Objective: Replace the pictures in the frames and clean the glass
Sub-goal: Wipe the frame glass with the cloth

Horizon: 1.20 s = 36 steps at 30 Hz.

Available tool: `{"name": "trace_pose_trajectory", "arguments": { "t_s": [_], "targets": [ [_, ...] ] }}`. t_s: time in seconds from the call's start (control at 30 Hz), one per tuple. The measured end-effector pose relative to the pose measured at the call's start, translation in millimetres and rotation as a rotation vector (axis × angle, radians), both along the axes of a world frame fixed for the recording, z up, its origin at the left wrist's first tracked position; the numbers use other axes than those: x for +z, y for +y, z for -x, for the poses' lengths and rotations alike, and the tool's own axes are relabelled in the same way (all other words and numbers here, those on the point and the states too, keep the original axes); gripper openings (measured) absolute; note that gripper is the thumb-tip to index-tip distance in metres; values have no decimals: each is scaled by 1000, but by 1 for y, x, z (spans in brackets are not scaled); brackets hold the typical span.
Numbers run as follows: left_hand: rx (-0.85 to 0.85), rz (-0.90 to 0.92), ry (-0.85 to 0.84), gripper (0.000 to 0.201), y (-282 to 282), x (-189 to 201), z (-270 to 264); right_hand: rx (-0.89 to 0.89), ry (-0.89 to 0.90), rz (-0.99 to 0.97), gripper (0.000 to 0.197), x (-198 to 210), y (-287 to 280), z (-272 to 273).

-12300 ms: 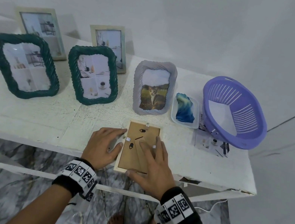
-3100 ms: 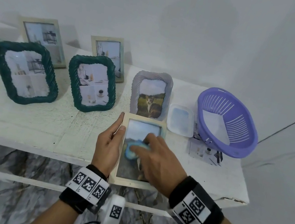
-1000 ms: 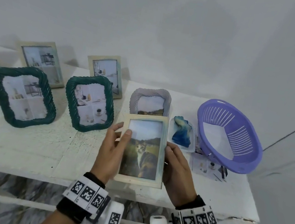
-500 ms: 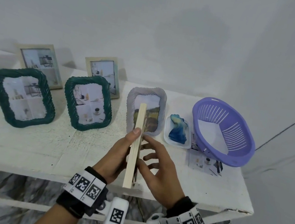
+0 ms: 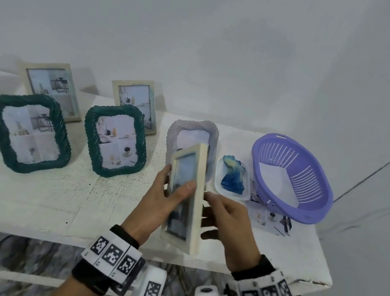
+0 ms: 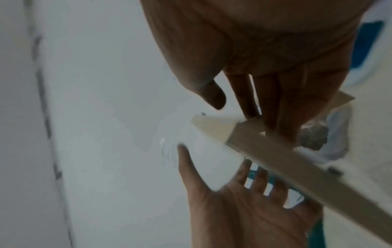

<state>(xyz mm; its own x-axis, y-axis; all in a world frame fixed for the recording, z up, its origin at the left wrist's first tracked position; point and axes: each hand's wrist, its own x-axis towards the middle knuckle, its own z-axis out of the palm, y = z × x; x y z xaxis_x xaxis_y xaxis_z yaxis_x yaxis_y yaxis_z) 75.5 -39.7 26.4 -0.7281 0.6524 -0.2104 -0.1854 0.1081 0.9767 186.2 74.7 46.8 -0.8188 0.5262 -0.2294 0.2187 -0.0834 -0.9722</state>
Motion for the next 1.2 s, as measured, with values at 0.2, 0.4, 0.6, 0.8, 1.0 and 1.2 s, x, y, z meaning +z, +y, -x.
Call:
{"name": "trace_pose_trajectory", "arguments": {
  "t_s": [0.2,0.4,0.6,0.8,1.0,1.2],
  "targets": [
    [-54,-69,-256,74,-9,16,17,-154,28,378,58,-7,25,-2],
    [-188,-48,-323,89,2,35,31,-11,159,389,60,4,43,-2],
    [-277,-39,-211,83,28,64,54,72,176,202,56,33,72,18],
    [-291,-101,-81,85,76,106,104,27,334,-268,22,70,132,61],
    [-274,-59,76,75,138,154,170,9,381,-567,11,113,195,125],
    [-390,-2,-35,64,178,156,232,78,277,-609,12,112,254,186]
  ]
}}
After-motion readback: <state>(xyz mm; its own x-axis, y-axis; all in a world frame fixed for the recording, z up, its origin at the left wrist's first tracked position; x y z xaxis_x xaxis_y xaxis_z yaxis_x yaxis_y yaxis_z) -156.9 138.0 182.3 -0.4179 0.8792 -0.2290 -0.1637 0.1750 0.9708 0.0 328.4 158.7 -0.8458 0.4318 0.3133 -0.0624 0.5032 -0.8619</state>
